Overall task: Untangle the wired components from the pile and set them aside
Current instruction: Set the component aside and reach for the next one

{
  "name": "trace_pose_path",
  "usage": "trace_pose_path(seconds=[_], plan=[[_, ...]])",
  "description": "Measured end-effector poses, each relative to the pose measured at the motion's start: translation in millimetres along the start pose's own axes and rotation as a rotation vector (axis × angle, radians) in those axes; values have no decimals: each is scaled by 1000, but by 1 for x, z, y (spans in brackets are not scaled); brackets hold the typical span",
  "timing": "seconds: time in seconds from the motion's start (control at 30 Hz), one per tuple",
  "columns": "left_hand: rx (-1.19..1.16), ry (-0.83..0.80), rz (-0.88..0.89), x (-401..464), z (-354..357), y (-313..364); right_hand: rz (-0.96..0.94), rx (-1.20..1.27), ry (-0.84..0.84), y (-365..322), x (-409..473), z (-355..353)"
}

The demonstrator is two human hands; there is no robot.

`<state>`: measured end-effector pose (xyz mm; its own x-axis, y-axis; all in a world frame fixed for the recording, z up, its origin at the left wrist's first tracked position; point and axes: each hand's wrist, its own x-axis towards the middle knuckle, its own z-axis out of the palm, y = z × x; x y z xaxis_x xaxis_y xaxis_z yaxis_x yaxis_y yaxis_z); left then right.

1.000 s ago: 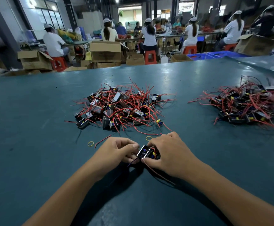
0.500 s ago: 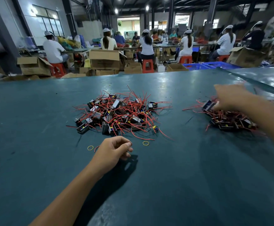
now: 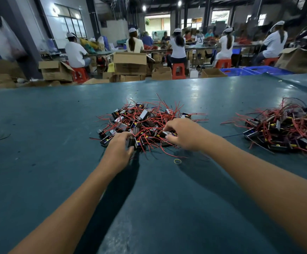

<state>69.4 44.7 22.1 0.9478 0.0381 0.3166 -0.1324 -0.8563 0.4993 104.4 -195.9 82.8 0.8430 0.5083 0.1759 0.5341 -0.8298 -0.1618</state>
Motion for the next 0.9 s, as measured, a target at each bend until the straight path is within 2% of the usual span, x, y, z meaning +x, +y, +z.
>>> trace_pose_path(seconds=[0.13, 0.23, 0.37, 0.43, 0.5, 0.57, 0.67, 0.77, 0.9], plan=[[125, -118, -15, 30, 1, -7, -40, 157, 94, -11, -31, 19], [170, -77, 17, 35, 1, -8, -43, 251, 162, -11, -60, 30], [74, 40, 7, 36, -19, -4, -16, 342, 260, -10, -83, 40], [-131, 105, -30, 35, -36, 5, 5, 385, 291, -10, -89, 45], [-515, 112, -112, 27, -51, 16, 12, 408, 288, -11, -91, 51], [-798, 124, -132, 13, -61, 26, -1, 437, 289, -14, -92, 53], [-1133, 29, -84, -10, -58, 36, -7, 536, 306, -18, -92, 52], [-1237, -123, -53, -35, -34, 43, 23, 735, 264, -24, -94, 55], [-1302, -245, -22, -55, -9, 42, 102, 1047, 240, -33, -94, 56]])
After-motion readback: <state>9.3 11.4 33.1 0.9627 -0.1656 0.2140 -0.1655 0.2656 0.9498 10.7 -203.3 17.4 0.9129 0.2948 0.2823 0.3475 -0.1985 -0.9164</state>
